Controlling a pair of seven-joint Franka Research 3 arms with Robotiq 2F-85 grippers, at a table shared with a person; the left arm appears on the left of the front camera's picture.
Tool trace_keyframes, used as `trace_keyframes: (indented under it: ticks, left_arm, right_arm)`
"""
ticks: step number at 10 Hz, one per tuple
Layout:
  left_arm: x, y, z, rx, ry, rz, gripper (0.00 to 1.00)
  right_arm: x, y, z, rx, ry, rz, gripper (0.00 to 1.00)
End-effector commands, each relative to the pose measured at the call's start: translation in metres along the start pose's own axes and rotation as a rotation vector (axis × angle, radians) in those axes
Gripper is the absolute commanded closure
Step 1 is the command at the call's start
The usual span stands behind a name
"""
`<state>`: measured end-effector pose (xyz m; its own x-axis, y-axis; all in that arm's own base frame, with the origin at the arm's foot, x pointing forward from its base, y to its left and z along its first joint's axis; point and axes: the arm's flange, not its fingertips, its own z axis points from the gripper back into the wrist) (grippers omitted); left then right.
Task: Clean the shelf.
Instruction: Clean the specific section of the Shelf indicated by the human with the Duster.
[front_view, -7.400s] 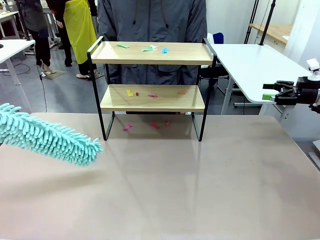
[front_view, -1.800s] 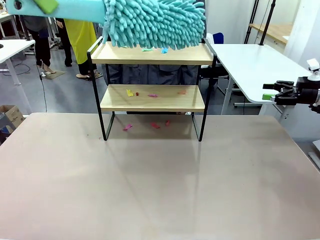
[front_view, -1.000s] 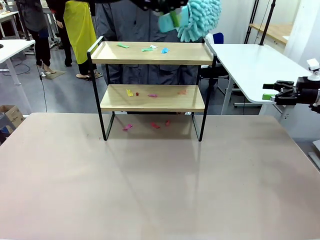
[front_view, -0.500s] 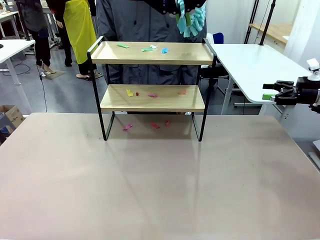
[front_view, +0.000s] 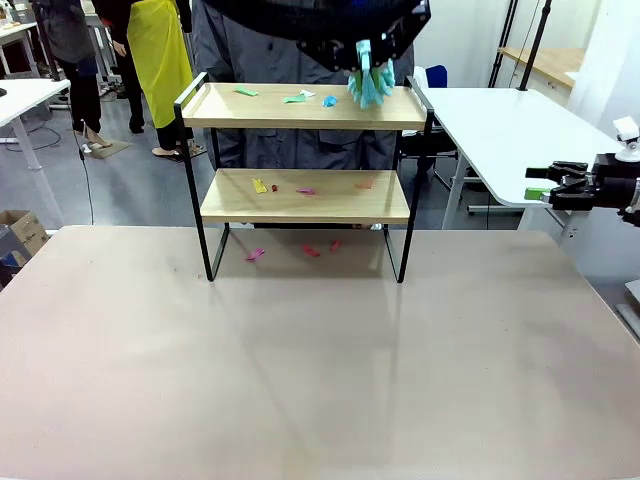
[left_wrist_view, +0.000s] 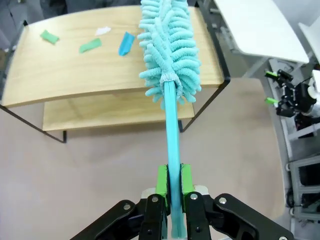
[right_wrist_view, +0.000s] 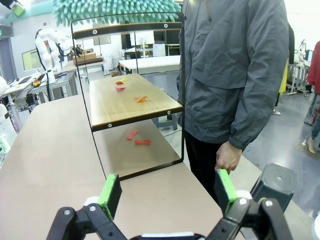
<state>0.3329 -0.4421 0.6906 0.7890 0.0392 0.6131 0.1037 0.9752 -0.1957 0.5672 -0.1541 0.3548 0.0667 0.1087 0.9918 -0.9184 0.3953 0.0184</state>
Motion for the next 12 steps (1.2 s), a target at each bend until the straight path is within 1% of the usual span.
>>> trace_keyframes:
  ticks: [1, 2, 3, 4, 5, 6, 7, 10, 12]
  left_arm:
    - [0.003, -0.007, -0.005, 0.007, 0.015, 0.024, 0.87]
    - [0.002, -0.007, -0.01, 0.007, 0.024, 0.03, 0.87]
    - [0.003, -0.008, -0.015, 0.022, 0.066, 0.071, 0.87]
    - [-0.003, -0.003, -0.017, -0.004, 0.036, 0.005, 0.87]
    - [-0.003, -0.003, -0.017, -0.004, 0.036, 0.005, 0.87]
    - [-0.002, -0.004, -0.022, -0.002, 0.062, 0.019, 0.87]
    - [-0.001, 0.001, -0.022, 0.016, 0.092, -0.005, 0.87]
    - [0.014, 0.03, -0.01, 0.073, 0.114, -0.013, 0.87]
    - [0.027, 0.061, 0.003, 0.127, 0.106, 0.003, 0.87]
  right_arm:
    - [0.002, 0.001, -0.002, 0.002, -0.002, 0.004, 0.0]
    - [0.002, 0.001, -0.002, 0.002, -0.002, 0.004, 0.0]
    - [0.002, 0.001, -0.002, 0.002, -0.002, 0.004, 0.0]
    - [0.002, 0.001, -0.002, 0.002, -0.002, 0.004, 0.0]
    - [0.002, 0.001, -0.002, 0.002, -0.002, 0.004, 0.0]
    - [0.002, 0.001, -0.002, 0.002, -0.002, 0.004, 0.0]
    - [0.002, 0.001, -0.002, 0.002, -0.002, 0.004, 0.0]
    - [0.002, 0.001, -0.002, 0.002, -0.002, 0.004, 0.0]
    - [0.002, 0.001, -0.002, 0.002, -0.002, 0.004, 0.0]
